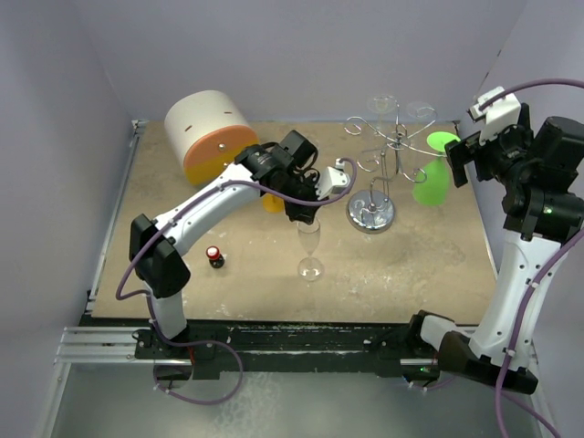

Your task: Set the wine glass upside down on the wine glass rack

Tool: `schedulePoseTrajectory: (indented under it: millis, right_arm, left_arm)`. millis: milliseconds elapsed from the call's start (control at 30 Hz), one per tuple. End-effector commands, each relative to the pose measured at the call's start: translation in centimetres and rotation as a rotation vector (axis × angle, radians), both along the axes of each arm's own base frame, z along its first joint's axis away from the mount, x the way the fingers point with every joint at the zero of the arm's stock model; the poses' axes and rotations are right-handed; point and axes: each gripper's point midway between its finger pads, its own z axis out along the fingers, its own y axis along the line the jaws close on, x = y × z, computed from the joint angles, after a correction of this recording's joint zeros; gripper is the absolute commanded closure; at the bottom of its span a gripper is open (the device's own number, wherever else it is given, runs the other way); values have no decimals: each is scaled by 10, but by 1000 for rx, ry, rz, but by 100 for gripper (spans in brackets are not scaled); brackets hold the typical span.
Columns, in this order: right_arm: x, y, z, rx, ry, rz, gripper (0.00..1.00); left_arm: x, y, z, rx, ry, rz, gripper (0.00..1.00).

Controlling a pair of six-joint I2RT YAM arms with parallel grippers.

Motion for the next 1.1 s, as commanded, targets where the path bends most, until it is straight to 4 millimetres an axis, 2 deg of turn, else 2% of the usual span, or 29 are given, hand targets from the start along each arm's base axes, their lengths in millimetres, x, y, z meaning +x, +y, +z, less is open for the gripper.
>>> schedulePoseTrajectory:
  millis: [0, 200, 433, 600, 733, 867, 1067]
  right_arm:
    - [1, 2, 14, 6, -47, 5, 0]
    - [-1, 1, 14, 4, -41, 3, 0]
    - [-4, 22, -1, -2, 4, 149, 0]
    - [-5, 32, 12, 19, -22, 203, 1]
    - [-8, 57, 29, 120, -58, 312, 4]
    - [-5, 82, 46, 293, -82, 412, 12]
    - [-11, 104, 68, 421, -129, 531, 15]
  left_arm:
    - [1, 1, 35, -53, -96, -35, 100]
    - [-5, 17, 67, -70, -193, -63, 100]
    - [-20, 38, 104, -117, -273, -36, 100]
    - [-34, 56, 154, -237, -401, 4, 100]
    - [-43, 74, 196, -309, -510, 37, 100]
    - [-49, 87, 236, -376, -581, 84, 100]
    - [-35, 109, 306, -457, -748, 242, 100]
